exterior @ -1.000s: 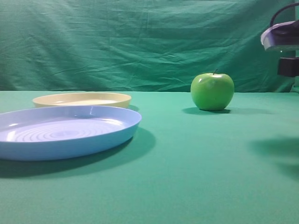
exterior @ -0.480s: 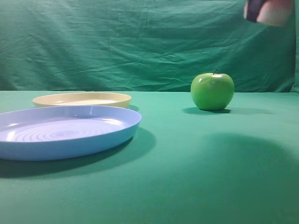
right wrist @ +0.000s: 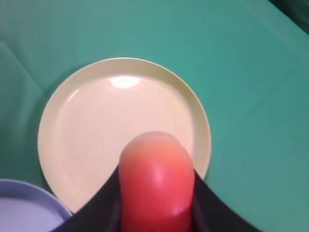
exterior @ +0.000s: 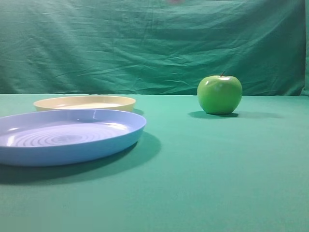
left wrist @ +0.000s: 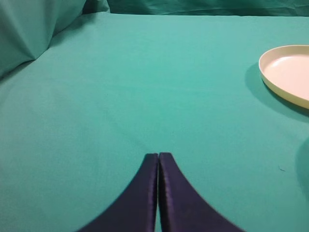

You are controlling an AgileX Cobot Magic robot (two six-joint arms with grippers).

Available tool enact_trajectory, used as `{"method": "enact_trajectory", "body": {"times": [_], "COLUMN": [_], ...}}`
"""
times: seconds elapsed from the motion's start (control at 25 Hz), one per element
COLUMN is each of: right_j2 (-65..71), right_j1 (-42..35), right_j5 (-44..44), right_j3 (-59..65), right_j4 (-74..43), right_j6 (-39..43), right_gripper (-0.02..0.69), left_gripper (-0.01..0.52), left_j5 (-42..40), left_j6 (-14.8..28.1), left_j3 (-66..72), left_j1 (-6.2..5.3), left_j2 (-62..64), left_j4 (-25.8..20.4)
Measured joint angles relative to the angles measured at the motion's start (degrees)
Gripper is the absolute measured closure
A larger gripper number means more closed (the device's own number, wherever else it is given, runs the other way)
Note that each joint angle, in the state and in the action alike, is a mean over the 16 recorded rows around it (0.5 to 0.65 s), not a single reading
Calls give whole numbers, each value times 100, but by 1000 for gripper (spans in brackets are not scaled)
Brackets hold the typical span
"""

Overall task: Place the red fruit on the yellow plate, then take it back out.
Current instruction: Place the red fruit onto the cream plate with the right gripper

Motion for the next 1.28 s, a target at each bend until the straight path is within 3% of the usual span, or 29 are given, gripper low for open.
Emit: {"method": "enact_trajectory", "body": {"times": [0.32, 0.64, 0.92, 1.08, 1.28], "right_j2": [1134, 1531, 1404, 1093, 488], "right_j1": [129, 115, -52, -204, -392], "right_j5": [-593, -1007, -704, -194, 676], "right_j3": [-508, -575, -757, -944, -1181], "right_j4": [416, 719, 772, 766, 759], "right_j6": [-337, -572, -572, -486, -313], "right_gripper": [432, 222, 44, 57, 192], "left_gripper": [514, 514, 514, 514, 514], "left_j5": [0, 0, 0, 0, 0], "left_j6": [0, 0, 0, 0, 0], "left_j3": [0, 0, 0, 0, 0], "left_j1": [0, 0, 0, 0, 0], "left_j2": [0, 0, 0, 0, 0], "left_j4": [0, 0, 0, 0, 0]}}
